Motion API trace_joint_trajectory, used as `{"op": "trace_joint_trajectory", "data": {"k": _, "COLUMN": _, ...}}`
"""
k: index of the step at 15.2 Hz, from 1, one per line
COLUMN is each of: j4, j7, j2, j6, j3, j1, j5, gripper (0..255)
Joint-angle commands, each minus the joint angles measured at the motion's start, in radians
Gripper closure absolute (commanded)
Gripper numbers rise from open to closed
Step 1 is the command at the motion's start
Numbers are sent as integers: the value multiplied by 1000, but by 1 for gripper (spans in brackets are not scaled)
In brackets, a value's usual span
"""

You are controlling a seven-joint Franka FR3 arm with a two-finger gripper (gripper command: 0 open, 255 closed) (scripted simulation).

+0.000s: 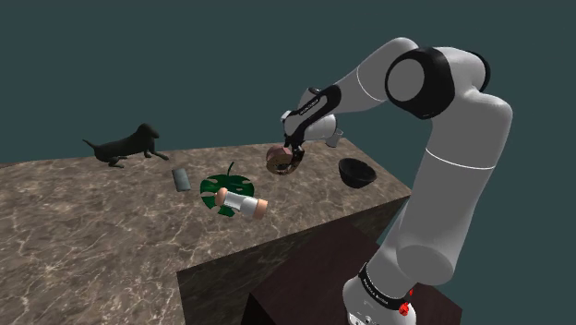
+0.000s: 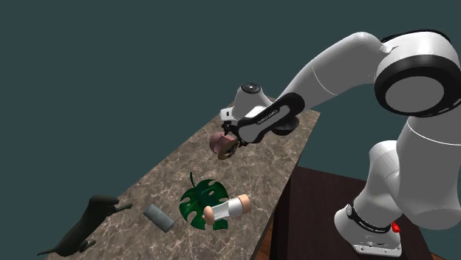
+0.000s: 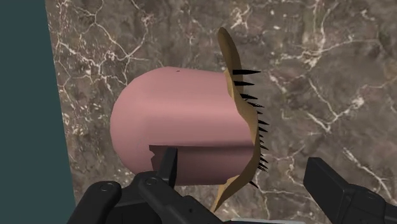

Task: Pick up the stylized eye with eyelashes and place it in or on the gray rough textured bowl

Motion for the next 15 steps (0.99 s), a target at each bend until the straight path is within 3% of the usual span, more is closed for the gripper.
{"op": "trace_joint_trajectory", "data": {"k": 1, "j4": 1, "j7": -3, "j2": 5, "j6": 3, "j3": 3, "j1": -2, "j5": 5, "gripper": 0}}
{"op": "trace_joint_trajectory", "data": {"k": 6, "j4": 1, "j7": -3, "j2": 4, "j6": 3, "j3": 2, "j1": -2, "j5": 4, "gripper": 0}}
{"op": "trace_joint_trajectory", "data": {"k": 7, "j4": 1, "j7": -3, "j2": 4, "j6": 3, "j3": 2, "j1": -2, "j5": 4, "gripper": 255}}
{"op": "trace_joint_trajectory", "data": {"k": 15, "j4": 1, "j7": -3, "j2": 4, "j6": 3, "j3": 3, "j1": -2, "j5": 5, "gripper": 255}}
